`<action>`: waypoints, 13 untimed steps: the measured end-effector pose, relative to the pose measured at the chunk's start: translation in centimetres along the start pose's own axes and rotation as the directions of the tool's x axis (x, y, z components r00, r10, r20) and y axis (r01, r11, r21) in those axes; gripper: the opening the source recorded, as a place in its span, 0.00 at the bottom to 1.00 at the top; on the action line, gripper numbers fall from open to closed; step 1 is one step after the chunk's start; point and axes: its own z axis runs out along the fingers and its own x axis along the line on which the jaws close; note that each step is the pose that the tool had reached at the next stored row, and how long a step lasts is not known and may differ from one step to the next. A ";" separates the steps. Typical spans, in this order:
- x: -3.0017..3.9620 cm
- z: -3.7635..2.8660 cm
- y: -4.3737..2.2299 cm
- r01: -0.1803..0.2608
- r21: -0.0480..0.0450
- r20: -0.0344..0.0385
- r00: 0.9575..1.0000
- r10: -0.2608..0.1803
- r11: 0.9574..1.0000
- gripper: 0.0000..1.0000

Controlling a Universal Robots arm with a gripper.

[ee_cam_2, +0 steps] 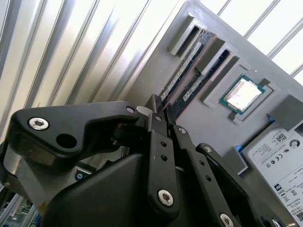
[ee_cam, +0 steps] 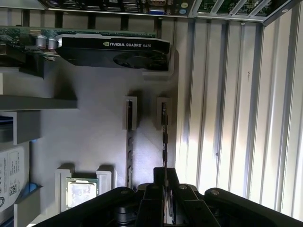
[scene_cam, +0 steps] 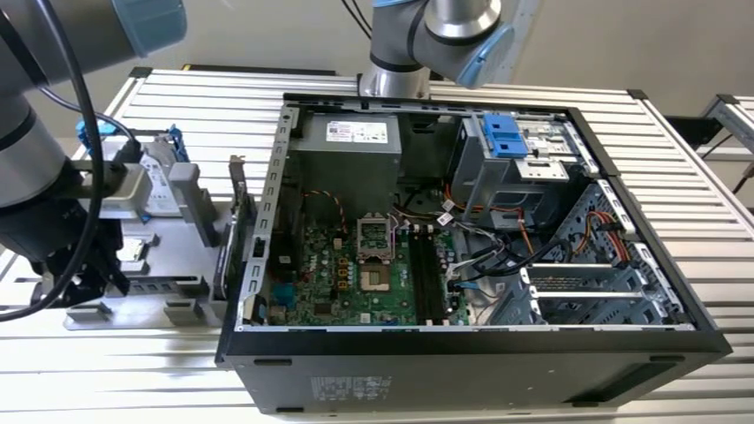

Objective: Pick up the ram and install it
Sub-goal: 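Pick up the ram and move it above insertion slot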

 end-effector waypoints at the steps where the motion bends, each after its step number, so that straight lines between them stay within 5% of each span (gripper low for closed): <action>1: 0.00 -0.02 0.00 0.000 0.000 0.000 1.000 0.000 1.000 0.00; 13: 0.00 -0.23 0.00 0.000 0.000 0.000 1.000 0.000 1.000 0.00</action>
